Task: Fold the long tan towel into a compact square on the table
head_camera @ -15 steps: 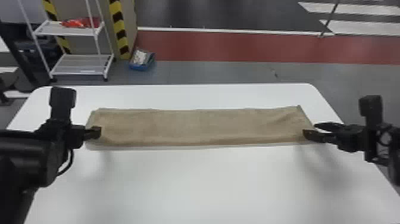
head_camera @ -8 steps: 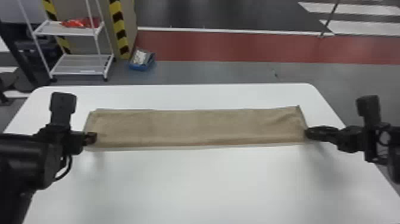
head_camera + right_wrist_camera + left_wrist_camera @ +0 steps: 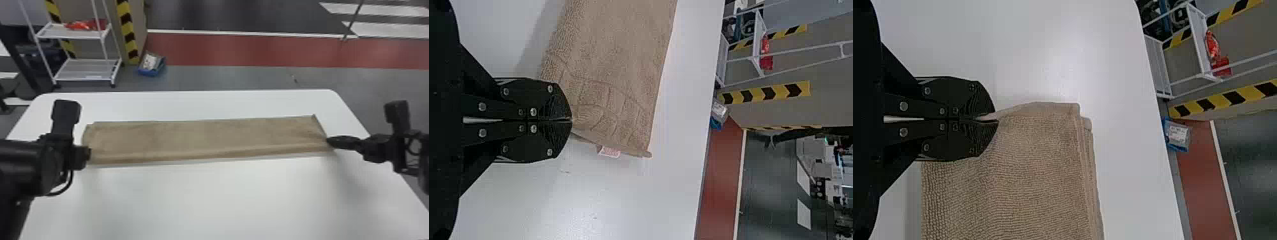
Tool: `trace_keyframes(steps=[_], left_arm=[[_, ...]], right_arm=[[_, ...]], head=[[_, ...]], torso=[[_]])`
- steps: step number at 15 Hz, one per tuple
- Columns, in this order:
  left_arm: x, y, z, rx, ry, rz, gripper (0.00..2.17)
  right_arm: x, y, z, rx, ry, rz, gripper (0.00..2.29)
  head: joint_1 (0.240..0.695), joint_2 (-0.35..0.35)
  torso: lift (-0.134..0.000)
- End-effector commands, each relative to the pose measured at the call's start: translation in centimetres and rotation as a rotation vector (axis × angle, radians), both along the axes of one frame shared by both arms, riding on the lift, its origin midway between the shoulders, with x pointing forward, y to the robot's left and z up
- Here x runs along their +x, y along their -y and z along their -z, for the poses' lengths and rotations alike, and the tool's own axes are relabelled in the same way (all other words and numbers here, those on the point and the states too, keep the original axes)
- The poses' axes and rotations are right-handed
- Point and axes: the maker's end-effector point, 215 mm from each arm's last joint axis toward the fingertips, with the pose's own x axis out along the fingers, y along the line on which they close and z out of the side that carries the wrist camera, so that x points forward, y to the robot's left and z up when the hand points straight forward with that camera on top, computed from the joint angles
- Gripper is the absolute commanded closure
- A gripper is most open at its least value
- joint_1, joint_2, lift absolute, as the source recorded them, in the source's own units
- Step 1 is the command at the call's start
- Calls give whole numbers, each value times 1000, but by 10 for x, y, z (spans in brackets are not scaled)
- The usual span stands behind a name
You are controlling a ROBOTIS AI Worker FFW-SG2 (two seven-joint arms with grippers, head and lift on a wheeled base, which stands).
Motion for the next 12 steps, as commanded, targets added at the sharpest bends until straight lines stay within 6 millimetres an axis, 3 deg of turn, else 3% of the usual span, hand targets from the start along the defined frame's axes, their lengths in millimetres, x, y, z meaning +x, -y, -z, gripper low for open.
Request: trace_keyframes(steps=[1,3,6,10,12], left_arm=[[-1,1,-6,0,8,0,2084],[-8,-1,-5,0,0,-4,2084],[-17,-3,-10,3,15,-7,2084],[-39,-8,-14,1,9,-17,2084],[-54,-9,-14,3,-2,-19,2084]], right_arm=[[-3,-5,-8,2,-5,-2,1865],[-9,-9,-16,7,-1,-5,1865],[-34,0,-24,24,2,19,1865],[-58,20,-20,26,-1,54,1865],[-61,18,-16,21,-7,46,1865]], head=[[695,-67],[695,-64],[695,-59],[695,-71],[695,-83]], torso=[[-125],[-125],[-125],[-125],[-125]])
